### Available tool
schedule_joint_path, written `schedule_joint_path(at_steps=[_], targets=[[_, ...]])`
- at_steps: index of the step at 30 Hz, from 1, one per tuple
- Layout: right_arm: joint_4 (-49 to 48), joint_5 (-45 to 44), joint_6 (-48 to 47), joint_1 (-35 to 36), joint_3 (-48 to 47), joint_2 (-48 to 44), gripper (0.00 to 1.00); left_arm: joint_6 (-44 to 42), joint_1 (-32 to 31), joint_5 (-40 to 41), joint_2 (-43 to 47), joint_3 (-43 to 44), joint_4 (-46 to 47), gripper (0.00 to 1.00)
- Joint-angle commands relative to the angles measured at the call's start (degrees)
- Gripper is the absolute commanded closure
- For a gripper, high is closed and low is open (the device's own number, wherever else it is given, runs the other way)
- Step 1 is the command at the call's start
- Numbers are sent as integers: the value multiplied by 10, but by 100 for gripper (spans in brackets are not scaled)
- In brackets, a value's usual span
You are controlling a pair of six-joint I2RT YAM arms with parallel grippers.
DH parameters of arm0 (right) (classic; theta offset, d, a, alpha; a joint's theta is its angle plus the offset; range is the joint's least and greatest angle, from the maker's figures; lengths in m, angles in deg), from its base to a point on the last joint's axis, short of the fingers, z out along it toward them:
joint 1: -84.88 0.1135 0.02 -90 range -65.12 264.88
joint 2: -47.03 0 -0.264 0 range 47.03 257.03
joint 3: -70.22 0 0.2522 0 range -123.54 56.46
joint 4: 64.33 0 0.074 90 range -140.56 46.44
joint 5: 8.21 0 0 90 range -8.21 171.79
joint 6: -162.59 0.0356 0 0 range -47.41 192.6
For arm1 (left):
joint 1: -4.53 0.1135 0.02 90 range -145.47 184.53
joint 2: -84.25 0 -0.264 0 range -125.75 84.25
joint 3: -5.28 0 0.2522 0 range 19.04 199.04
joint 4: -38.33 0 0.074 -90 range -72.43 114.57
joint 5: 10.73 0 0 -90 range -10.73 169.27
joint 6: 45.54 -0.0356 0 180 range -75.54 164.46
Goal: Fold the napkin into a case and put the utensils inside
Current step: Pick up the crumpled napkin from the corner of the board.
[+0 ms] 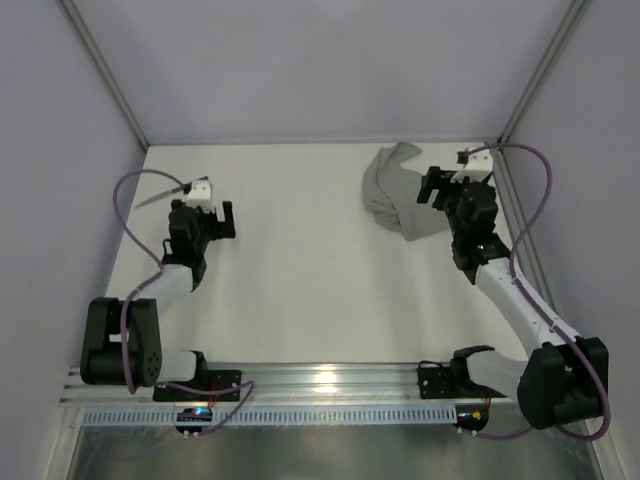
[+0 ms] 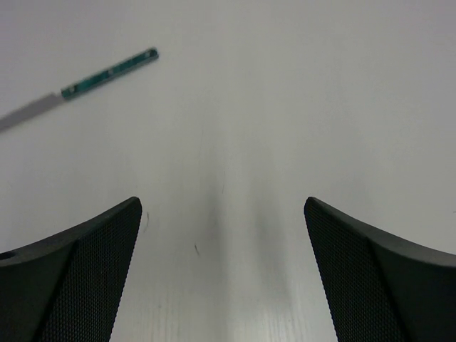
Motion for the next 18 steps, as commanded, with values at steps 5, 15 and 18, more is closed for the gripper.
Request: schedule_joint_path(at_steps=[5,15,18], targets=[[355,-112,-19,129,-142,224,14,-114,3,-116,95,242,-494,1],[396,-181,-37,128,-245,420,18,-145,4,-114,208,258,-678,1],[389,-197,-41,128,-260,451,20,-148,3,-126,226,258,-700,1]])
